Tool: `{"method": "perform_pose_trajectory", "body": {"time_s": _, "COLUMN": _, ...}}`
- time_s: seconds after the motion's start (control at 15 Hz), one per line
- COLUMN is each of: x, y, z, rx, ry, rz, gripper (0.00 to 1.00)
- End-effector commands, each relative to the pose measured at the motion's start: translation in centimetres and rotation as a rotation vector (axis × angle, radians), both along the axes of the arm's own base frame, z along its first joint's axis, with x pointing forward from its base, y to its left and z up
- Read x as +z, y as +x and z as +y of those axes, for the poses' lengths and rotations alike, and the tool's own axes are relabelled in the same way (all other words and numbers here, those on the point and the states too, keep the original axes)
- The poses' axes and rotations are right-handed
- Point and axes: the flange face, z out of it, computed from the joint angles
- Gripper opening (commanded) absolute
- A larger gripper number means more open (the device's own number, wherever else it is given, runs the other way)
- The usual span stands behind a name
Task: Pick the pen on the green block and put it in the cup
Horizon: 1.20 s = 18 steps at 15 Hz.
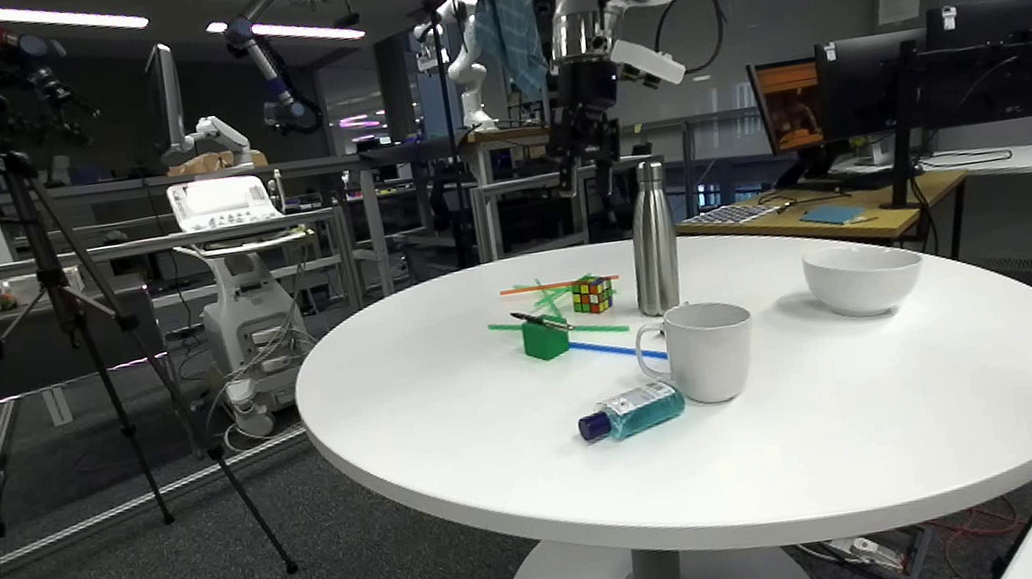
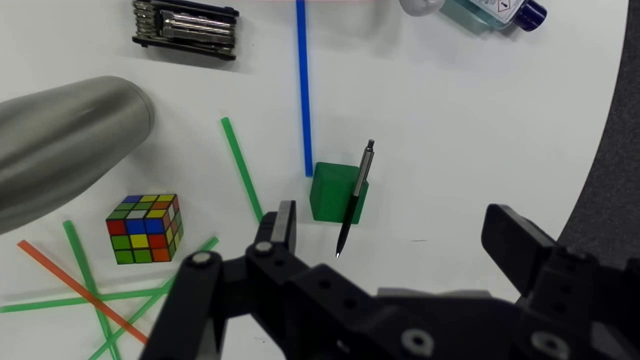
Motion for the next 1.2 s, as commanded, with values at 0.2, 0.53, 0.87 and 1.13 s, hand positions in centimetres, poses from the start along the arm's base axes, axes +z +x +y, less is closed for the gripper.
{"method": "perform_pose_trajectory", "body": {"time_s": 0.2, "x": -2.3, "y": 2.8, "z": 1.5, "rx": -0.015, "ry": -0.003, "rz": 0.064, "gripper": 1.0}}
{"method": "perform_pose_trajectory", "body": {"time_s": 0.53, "x": -4.7, "y": 3.5, "z": 1.3, "rx": -0.058, "ry": -0.002, "rz": 0.117, "gripper": 1.0}}
{"method": "perform_pose_trajectory", "body": {"time_s": 0.87, "x": -7.5, "y": 3.2, "z": 1.5, "rx": -0.072, "ry": -0.008, "rz": 0.188, "gripper": 1.0}}
{"method": "perform_pose_trajectory", "body": {"time_s": 1.13, "x": -8.2, "y": 2.4, "z": 2.0, "rx": -0.041, "ry": 0.006, "rz": 0.234, "gripper": 1.0}}
